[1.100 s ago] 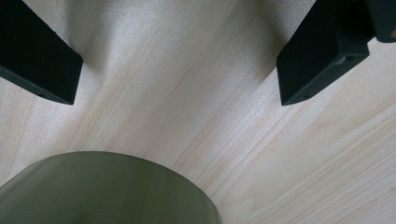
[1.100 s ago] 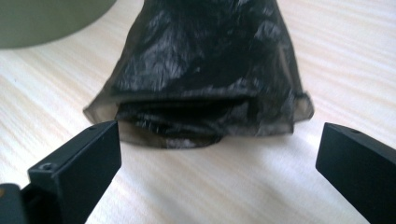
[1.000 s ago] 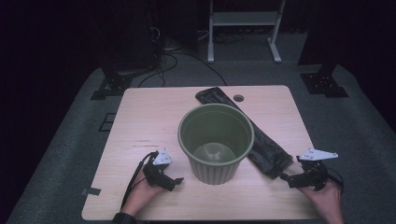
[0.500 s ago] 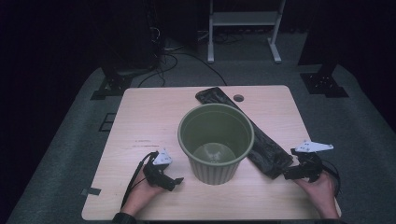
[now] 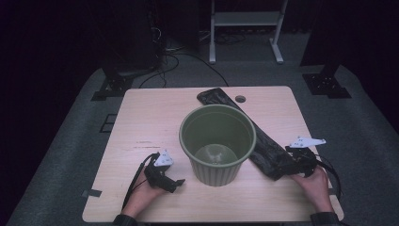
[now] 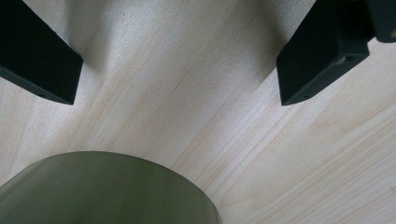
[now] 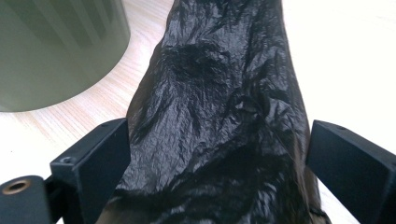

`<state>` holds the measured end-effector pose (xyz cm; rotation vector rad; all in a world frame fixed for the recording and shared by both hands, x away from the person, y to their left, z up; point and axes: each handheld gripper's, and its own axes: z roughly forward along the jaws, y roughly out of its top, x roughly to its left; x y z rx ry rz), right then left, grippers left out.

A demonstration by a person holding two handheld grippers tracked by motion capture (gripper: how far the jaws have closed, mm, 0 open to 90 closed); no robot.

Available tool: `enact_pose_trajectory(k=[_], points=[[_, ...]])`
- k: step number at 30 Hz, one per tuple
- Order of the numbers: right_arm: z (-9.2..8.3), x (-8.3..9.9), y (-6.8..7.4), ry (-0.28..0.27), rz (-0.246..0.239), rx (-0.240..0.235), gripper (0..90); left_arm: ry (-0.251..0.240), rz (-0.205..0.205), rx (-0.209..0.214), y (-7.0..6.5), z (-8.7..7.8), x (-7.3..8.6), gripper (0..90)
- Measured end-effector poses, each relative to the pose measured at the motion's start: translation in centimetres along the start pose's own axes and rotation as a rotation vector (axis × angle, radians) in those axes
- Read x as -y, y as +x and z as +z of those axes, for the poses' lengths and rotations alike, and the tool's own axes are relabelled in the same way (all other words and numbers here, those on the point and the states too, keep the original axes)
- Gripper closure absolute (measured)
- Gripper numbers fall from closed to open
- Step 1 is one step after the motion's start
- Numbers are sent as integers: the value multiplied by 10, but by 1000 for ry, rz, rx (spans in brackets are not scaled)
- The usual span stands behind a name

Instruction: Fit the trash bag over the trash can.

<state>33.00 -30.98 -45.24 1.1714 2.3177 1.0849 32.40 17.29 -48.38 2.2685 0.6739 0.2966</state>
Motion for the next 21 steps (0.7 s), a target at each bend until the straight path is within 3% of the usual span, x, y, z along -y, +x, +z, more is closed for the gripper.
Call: enact_pose_trajectory(k=[16, 21], points=[[31, -3, -4, 77, -8, 0, 65, 0, 0, 0, 0, 0, 0, 0], [35, -2, -4, 107, -23, -4, 132, 0, 0, 0, 0, 0, 0, 0]])
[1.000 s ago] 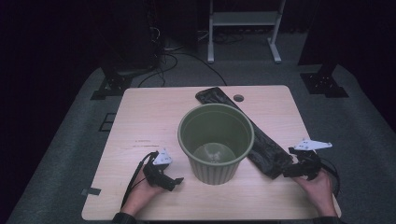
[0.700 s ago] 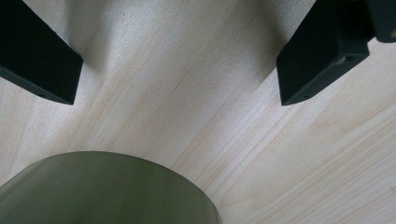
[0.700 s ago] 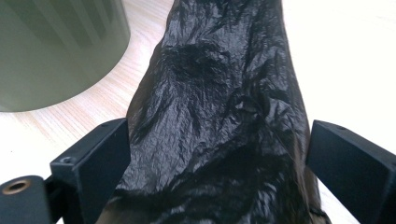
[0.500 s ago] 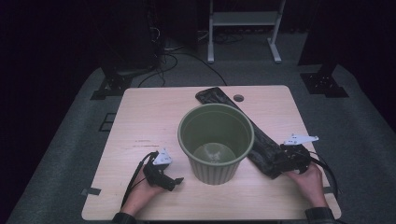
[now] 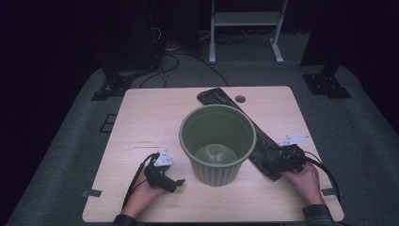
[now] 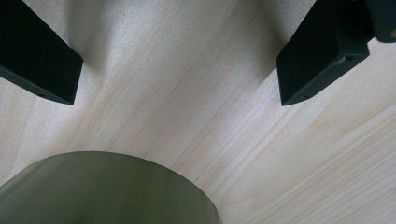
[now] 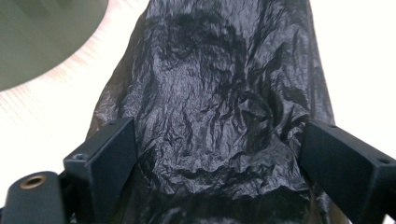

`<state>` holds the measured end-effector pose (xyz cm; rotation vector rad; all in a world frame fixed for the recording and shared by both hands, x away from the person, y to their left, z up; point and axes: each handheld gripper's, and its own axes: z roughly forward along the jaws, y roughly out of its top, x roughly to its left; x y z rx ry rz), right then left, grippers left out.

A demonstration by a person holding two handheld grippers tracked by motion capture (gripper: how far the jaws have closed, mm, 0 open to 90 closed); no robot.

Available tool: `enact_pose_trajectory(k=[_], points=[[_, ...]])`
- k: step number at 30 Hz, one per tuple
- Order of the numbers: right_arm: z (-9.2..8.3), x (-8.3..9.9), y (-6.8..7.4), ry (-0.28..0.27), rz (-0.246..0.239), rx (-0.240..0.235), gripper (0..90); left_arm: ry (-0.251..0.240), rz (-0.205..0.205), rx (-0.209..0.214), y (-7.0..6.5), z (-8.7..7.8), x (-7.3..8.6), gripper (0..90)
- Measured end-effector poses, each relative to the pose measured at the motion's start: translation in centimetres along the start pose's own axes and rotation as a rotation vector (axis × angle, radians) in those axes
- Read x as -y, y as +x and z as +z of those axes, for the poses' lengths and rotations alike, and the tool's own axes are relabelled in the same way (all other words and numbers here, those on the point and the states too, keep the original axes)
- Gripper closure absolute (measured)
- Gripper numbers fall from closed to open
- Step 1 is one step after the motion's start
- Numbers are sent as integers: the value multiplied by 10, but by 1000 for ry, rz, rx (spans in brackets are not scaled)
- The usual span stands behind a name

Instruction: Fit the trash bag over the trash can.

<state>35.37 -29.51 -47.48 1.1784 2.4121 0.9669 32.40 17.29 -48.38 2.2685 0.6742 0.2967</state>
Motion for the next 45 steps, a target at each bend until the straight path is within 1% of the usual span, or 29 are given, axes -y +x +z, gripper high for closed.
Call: enact_pose_trajectory(k=[1, 2, 3, 4, 5, 7, 8, 9, 10, 11, 13, 14, 15, 16, 17, 20, 22, 23, 28, 33, 34, 35, 37, 38, 39, 40, 41, 44, 45], points=[[1, 1, 1, 16, -8, 3, 147, 0, 0, 0, 0, 0, 0, 0], [1, 1, 1, 16, -8, 3, 147, 0, 0, 0, 0, 0, 0, 0], [1, 1, 2, 21, -25, 4, 213, 0, 0, 0, 0, 0, 0, 0], [0, 1, 2, 21, -27, 0, 249, 0, 0, 0, 0, 0, 0, 0], [0, 1, 2, 21, -27, 0, 249, 0, 0, 0, 0, 0, 0, 0], [-2, 2, 2, 16, -32, 1, 307, 0, 0, 0, 0, 0, 0, 0], [-2, 2, 2, 16, -32, 1, 307, 0, 0, 0, 0, 0, 0, 0], [-3, 2, 3, 13, -35, -3, 374, 0, 0, 0, 0, 0, 0, 0], [-3, 2, 3, 13, -35, -3, 374, 0, 0, 0, 0, 0, 0, 0], [-4, 2, 3, 13, -41, -8, 440, 0, 0, 0, 0, 0, 0, 0], [-5, 2, 3, 9, -37, -7, 511, 0, 0, 0, 0, 0, 0, 0], [-5, 2, 3, 9, -37, -7, 511, 0, 0, 0, 0, 0, 0, 0], [-7, 3, 2, 9, -36, -10, 615, 0, 0, 0, 0, 0, 0, 0], [-7, 3, 2, 9, -36, -10, 615, 0, 0, 0, 0, 0, 0, 0], [-8, 4, 2, 13, -33, -12, 708, 0, 0, 0, 0, 0, 0, 0], [-10, 5, 1, 15, -28, -23, 782, 0, 0, 0, 0, 0, 0, 0], [-11, 5, 1, 16, -26, -29, 797, 0, 0, 0, 0, 0, 0, 0], [-14, 7, 1, 24, -19, -28, 813, 0, -1, 0, 0, 0, 0, 0], [-23, 14, 2, 29, -14, -22, 815, 0, 0, 0, 0, 0, 0, 0], [-37, 24, 7, 33, -10, -19, 815, 0, -1, -1, 0, 0, 0, 0], [-42, 29, 10, 35, -10, -19, 814, 0, -1, -1, 0, 0, 0, 0], [-42, 29, 10, 35, -10, -19, 814, 0, -1, -1, 0, 0, 0, 0], [-47, 38, 14, 42, -4, -16, 814, 0, -2, -2, 0, 0, 0, 0], [-47, 38, 14, 42, -4, -16, 814, 0, -2, -2, 0, 0, 0, 0], [-52, 43, 16, 45, 0, -12, 814, 0, -3, -3, 0, 0, 0, 0], [-52, 43, 16, 45, 0, -12, 814, 0, -3, -3, 0, 0, 0, 0], [-58, 49, 18, 41, 4, -8, 814, 0, -4, -3, 0, 0, 0, 0], [-65, 58, 21, 43, 9, -9, 812, 0, -4, -3, 0, 0, 0, 0], [-65, 58, 21, 43, 9, -9, 812, 0, -4, -3, 0, 0, 0, 0]])
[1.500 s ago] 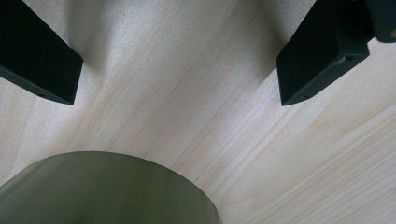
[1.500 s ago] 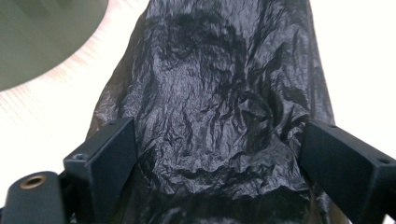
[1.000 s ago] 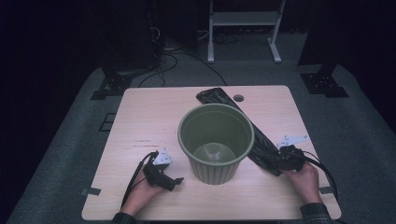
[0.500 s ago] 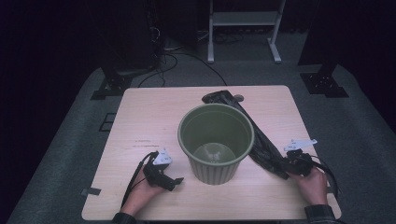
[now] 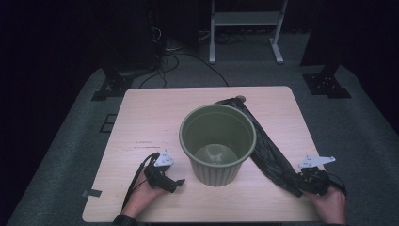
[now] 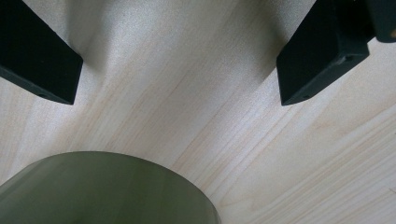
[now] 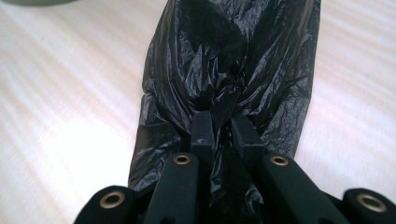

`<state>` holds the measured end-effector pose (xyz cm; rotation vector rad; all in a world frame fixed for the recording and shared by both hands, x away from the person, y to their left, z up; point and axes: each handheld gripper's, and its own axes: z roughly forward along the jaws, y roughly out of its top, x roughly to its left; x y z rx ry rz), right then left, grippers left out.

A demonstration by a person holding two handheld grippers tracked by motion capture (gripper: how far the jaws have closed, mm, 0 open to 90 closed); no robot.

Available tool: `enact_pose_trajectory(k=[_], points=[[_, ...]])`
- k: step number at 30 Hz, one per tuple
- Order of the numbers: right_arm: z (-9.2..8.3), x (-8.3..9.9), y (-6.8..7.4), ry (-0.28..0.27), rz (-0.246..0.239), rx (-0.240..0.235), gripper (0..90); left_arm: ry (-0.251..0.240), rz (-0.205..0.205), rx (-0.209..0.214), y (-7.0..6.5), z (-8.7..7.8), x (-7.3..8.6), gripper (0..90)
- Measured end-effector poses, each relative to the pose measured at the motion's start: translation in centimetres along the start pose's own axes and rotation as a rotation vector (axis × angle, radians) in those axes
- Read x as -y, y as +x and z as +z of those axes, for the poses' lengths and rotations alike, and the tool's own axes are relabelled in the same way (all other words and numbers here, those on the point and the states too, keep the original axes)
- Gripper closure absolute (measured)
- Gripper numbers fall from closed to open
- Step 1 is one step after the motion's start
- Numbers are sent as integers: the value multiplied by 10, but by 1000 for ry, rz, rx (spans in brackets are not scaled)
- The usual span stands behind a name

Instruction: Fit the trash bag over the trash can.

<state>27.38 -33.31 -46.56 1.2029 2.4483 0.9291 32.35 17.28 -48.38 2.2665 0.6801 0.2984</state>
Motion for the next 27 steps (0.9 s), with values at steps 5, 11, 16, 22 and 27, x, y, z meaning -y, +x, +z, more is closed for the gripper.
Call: enact_pose_trajectory(k=[5, 11, 16, 22, 27], points=[[-9, 13, 6, 2, 1, -3, 779, 0, 0, 0, 0, 0, 0, 0], [-11, 10, 8, -22, 3, 31, 479, 0, 0, 0, 0, 0, 0, 0], [-10, 4, 8, -22, 17, 73, 268, 0, 0, 0, 0, 0, 0, 0], [-14, -8, 8, -54, 30, 116, 129, 0, 0, 0, 0, 0, 0, 0], [-12, -21, 7, -74, 15, 109, 99, 0, 0, 0, 0, 0, 0, 0]])
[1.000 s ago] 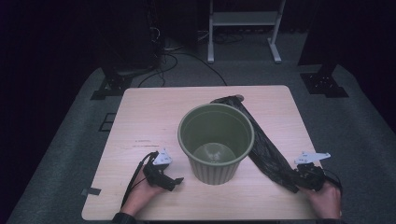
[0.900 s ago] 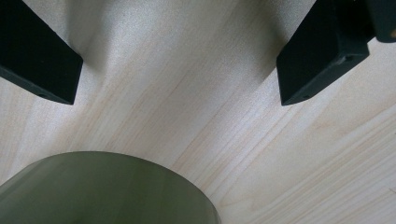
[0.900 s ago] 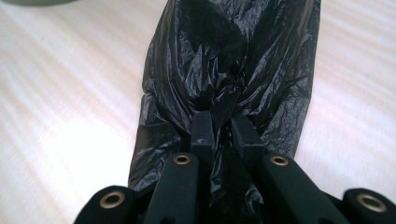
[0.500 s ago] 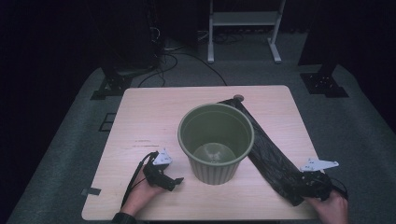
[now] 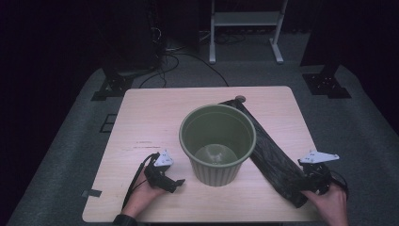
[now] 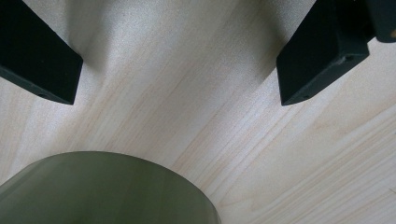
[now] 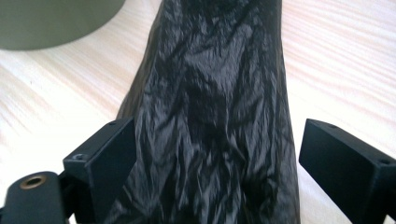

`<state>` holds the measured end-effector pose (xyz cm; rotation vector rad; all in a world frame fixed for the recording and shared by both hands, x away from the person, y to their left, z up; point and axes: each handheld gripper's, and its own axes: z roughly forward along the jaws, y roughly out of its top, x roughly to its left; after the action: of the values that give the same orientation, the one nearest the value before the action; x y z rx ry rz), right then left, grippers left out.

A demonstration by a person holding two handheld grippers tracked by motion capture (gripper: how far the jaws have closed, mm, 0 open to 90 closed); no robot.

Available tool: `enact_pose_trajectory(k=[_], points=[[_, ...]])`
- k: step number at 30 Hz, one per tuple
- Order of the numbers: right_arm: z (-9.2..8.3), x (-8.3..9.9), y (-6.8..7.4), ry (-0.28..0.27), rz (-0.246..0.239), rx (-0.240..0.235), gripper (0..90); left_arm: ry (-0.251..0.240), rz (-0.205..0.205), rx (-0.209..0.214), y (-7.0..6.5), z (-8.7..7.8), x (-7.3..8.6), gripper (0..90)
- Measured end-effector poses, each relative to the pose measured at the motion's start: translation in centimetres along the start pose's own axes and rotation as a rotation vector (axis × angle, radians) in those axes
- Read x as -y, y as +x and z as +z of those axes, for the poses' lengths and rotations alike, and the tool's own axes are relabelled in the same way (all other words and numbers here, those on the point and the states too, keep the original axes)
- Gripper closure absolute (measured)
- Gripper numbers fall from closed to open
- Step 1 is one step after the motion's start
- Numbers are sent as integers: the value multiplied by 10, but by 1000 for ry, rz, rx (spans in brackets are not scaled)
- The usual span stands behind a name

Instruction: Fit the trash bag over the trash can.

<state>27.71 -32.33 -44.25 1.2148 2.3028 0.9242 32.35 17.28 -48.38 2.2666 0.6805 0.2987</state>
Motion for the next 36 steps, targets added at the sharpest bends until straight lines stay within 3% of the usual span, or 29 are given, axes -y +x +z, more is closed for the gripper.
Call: enact_pose_trajectory(k=[13, 21, 26, 36], points=[[22, -30, -2, -15, -16, -41, 99, 0, 0, 0, 0, 0, 0, 0], [44, -48, -2, 8, -18, -44, 96, 0, 0, 0, 0, 0, 0, 0], [64, -51, -3, 43, -22, -45, 95, 0, 0, 0, 0, 0, 0, 0], [84, -52, -6, 79, -20, -37, 94, 0, 0, 0, 0, 0, 0, 0]])
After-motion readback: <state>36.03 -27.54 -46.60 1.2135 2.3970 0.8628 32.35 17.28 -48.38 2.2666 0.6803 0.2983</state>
